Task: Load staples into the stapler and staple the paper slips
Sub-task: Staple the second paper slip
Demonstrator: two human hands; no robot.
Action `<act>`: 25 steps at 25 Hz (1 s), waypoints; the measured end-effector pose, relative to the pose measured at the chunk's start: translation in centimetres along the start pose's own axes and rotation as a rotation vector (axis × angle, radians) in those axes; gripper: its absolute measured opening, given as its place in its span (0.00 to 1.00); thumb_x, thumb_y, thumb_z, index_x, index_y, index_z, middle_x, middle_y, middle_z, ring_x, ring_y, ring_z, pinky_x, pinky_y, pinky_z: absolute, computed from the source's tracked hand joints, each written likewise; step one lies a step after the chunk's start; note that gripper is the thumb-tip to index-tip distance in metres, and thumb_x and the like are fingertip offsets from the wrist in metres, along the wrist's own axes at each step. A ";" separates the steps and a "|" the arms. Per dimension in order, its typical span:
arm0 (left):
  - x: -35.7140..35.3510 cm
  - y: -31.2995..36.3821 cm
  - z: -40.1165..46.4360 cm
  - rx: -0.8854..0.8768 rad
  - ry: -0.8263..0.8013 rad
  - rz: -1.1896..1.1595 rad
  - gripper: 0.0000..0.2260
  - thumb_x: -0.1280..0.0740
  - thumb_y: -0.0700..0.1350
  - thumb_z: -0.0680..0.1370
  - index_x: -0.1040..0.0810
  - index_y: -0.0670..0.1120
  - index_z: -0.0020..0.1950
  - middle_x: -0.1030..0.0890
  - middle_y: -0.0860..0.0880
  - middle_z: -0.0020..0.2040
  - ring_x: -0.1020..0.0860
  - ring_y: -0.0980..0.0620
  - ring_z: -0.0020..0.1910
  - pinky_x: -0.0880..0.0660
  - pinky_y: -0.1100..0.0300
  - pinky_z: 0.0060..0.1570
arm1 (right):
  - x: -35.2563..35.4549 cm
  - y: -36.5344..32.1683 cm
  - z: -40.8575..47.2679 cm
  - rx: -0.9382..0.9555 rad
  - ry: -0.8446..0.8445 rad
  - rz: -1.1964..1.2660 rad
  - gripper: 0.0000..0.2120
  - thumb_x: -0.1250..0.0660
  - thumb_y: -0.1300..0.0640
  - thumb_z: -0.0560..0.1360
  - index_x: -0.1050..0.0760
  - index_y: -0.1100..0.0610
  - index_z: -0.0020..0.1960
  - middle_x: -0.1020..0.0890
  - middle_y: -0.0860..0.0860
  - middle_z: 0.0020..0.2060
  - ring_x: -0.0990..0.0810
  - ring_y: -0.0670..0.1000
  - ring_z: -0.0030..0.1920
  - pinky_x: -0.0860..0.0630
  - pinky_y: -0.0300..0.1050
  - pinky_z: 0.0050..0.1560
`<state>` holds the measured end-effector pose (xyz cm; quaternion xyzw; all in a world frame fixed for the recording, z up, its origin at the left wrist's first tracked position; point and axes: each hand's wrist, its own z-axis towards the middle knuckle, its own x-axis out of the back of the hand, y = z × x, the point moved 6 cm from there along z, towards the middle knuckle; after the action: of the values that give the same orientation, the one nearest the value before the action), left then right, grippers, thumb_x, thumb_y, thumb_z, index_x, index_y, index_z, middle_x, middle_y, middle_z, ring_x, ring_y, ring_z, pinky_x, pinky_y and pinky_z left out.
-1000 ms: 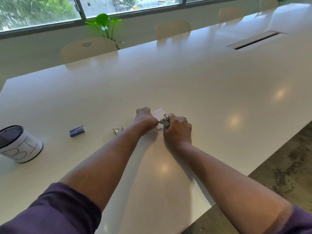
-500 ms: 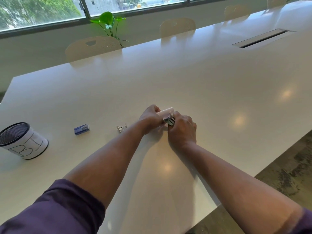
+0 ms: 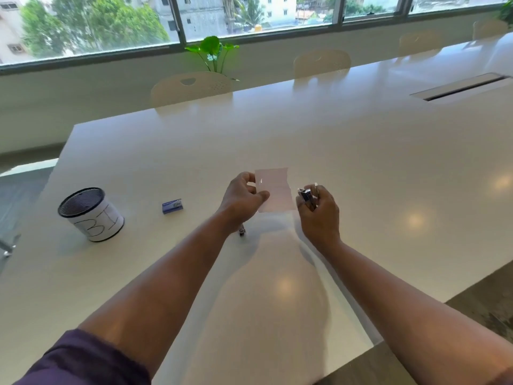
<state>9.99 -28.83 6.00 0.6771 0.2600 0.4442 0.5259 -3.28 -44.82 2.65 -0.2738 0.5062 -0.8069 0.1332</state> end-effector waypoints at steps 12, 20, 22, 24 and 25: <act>14.2 -4.3 -8.8 0.044 -0.014 -0.272 0.10 0.39 0.40 0.85 0.18 0.45 0.59 0.15 0.46 0.46 0.16 0.55 0.39 0.19 0.60 0.38 | -12.1 -10.6 -7.1 -0.166 -0.535 0.583 0.12 0.25 0.62 0.74 0.19 0.49 0.53 0.16 0.53 0.42 0.18 0.50 0.42 0.17 0.45 0.44; 18.6 -7.7 -11.7 0.199 0.028 -0.392 0.10 0.34 0.38 0.81 0.14 0.47 0.54 0.15 0.46 0.49 0.16 0.50 0.42 0.19 0.57 0.39 | -16.5 -12.2 -9.9 -0.116 -0.715 0.340 0.06 0.26 0.61 0.73 0.19 0.58 0.49 0.16 0.57 0.43 0.17 0.64 0.45 0.18 0.65 0.49; 18.9 -8.4 -12.0 0.311 -0.020 -0.483 0.11 0.38 0.41 0.82 0.16 0.45 0.57 0.14 0.43 0.51 0.14 0.45 0.43 0.18 0.55 0.38 | -16.5 -12.6 -10.1 -0.015 -0.658 0.216 0.02 0.27 0.59 0.73 0.17 0.55 0.46 0.15 0.53 0.41 0.17 0.58 0.45 0.17 0.62 0.45; 18.9 -8.9 -12.3 0.409 -0.093 -0.584 0.15 0.41 0.47 0.83 0.19 0.42 0.61 0.15 0.38 0.55 0.14 0.38 0.48 0.17 0.53 0.40 | -16.5 -12.9 -10.2 0.076 -0.629 0.154 0.03 0.29 0.60 0.72 0.18 0.55 0.45 0.15 0.52 0.40 0.17 0.57 0.43 0.20 0.54 0.41; 18.8 -9.0 -12.4 0.428 -0.115 -0.594 0.16 0.40 0.49 0.84 0.20 0.41 0.62 0.15 0.37 0.56 0.15 0.36 0.49 0.16 0.52 0.41 | -16.6 -13.1 -10.4 0.114 -0.634 0.149 0.04 0.30 0.60 0.72 0.18 0.57 0.45 0.15 0.54 0.40 0.17 0.58 0.44 0.21 0.52 0.39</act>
<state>8.99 -4.63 4.29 0.6906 0.5021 0.1689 0.4923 5.04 -23.03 5.67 -0.4657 0.4120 -0.6965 0.3581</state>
